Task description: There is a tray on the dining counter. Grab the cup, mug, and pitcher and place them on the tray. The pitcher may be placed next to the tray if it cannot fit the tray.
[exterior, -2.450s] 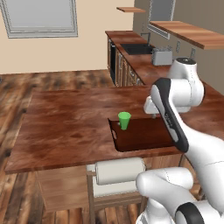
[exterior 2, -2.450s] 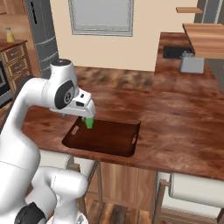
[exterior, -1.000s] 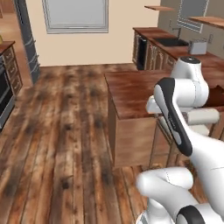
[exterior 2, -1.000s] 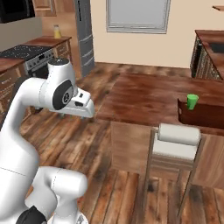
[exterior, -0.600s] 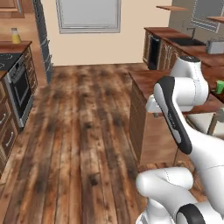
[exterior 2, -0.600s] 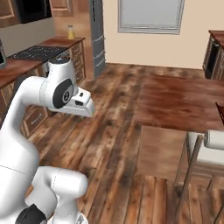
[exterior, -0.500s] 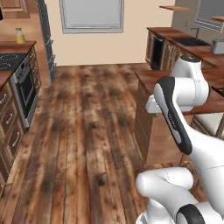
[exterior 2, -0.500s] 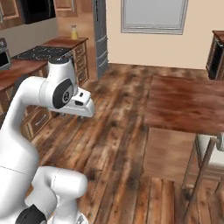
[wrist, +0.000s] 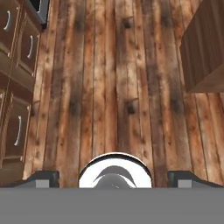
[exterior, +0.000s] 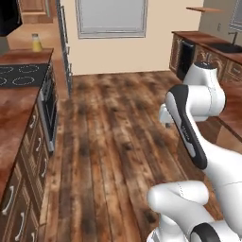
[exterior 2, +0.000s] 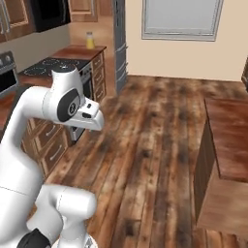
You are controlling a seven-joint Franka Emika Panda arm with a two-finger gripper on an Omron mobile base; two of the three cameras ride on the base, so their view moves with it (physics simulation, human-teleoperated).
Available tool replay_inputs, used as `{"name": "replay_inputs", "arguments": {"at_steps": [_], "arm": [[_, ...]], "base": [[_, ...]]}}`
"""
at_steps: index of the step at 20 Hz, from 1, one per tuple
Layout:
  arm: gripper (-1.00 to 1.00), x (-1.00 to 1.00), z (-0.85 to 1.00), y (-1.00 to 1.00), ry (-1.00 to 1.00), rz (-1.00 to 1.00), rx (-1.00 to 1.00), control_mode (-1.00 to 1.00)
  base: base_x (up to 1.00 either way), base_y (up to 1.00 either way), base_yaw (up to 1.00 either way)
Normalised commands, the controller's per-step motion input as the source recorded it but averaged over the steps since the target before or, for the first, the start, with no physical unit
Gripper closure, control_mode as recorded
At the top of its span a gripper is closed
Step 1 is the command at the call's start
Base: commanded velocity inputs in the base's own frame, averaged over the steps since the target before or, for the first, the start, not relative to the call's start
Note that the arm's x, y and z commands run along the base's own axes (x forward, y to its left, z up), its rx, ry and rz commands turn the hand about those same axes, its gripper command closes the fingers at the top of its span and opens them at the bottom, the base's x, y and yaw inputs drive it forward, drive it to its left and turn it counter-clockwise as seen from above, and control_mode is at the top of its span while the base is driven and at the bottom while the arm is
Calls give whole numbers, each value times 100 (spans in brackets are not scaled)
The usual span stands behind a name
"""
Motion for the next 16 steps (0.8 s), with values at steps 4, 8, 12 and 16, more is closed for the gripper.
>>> {"name": "replay_inputs", "arguments": {"at_steps": [4, 8, 12, 16], "arm": [[-100, 0, 0, 0, 0, 0, 0, 100], [-100, 0, 0, 0, 0, 0, 0, 100], [-100, 0, 0, 0, 0, 0, 0, 100], [-100, 0, 0, 0, 0, 0, 0, 100]], "base": [[100, 23, -19], [100, 0, -20], [100, 2, -16], [100, 17, -9]]}}
